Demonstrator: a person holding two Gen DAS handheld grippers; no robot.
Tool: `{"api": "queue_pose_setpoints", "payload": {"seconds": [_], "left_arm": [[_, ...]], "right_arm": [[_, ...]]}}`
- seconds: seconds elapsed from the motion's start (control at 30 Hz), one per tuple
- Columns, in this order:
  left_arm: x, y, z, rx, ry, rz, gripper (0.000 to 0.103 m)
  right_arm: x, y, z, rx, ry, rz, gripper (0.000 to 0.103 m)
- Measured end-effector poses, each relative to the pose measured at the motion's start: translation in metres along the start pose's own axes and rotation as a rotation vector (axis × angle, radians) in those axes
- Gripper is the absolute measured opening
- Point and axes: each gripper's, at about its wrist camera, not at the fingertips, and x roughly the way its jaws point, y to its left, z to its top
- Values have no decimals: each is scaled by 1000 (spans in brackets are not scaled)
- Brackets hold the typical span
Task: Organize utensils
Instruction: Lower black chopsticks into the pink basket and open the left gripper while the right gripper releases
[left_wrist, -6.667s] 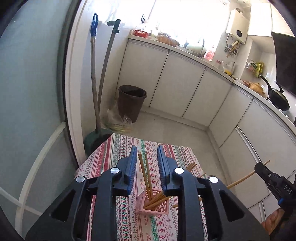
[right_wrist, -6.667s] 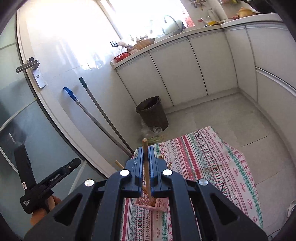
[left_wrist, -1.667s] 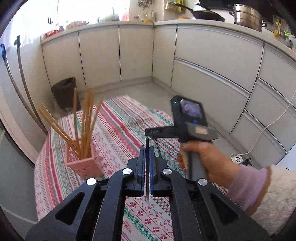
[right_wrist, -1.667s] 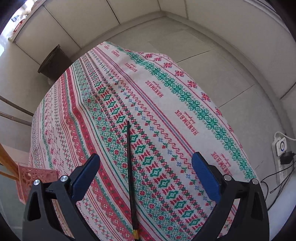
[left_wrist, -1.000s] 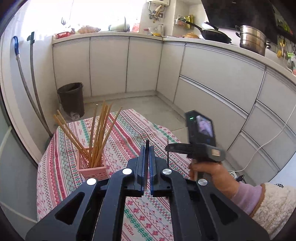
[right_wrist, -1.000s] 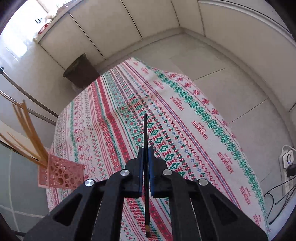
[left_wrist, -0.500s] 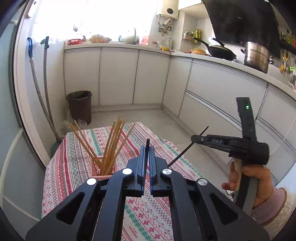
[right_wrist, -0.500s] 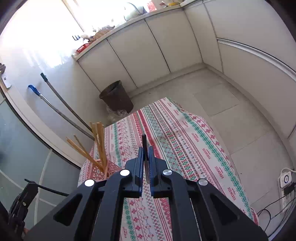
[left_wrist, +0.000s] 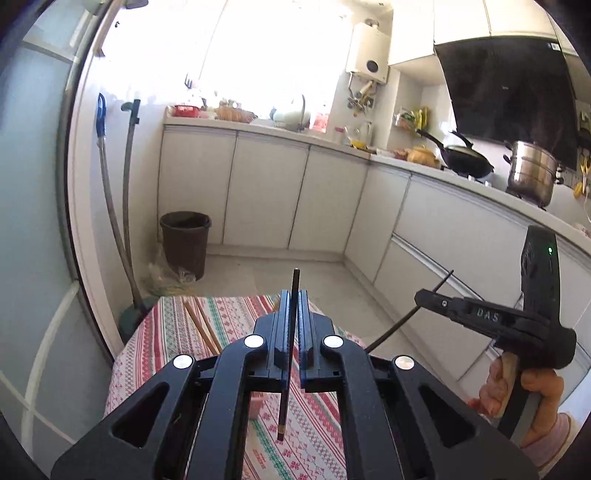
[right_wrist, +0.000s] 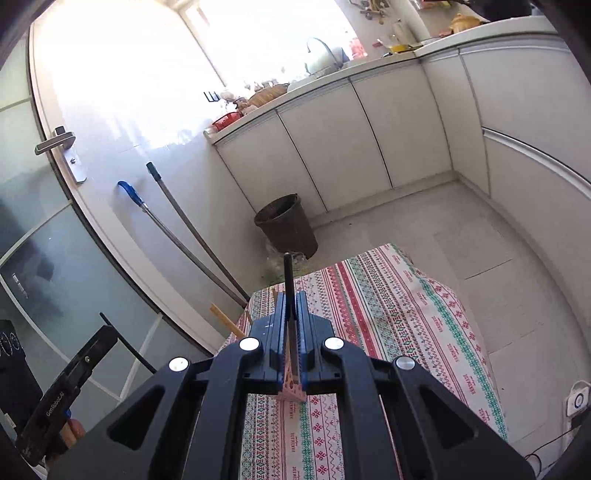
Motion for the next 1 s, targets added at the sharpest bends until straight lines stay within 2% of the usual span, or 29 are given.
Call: {"api": "queue_pose_setpoints", "payload": {"seconds": [0.2, 0.4, 0.57, 0.63, 0.67, 0.7, 0.77, 0.9, 1.0], "left_arm": [[5, 11, 23, -6, -35, 45, 3], [35, 23, 32, -16, -15, 90, 3], [66, 41, 22, -45, 61, 112, 4], [86, 48, 14, -59, 153, 109, 5], [93, 54, 9, -82, 186, 114, 13], [96, 58, 5, -106, 195, 116, 16], [92, 67, 4, -143, 189, 118, 16], [62, 73, 16, -166, 99, 140, 16], [46, 72, 22, -169, 61, 151, 17]], "right_arm": [[10, 22, 14, -31, 2, 51, 5], [34, 30, 21, -37, 22, 71, 5], [60, 30, 19, -30, 65, 69, 5], [67, 32, 16, -34, 80, 64, 5], [71, 32, 15, -35, 85, 62, 5], [73, 34, 14, -36, 88, 60, 5], [75, 36, 12, -44, 88, 57, 5], [78, 42, 9, -58, 89, 52, 5], [84, 48, 5, -70, 101, 48, 5]]}}
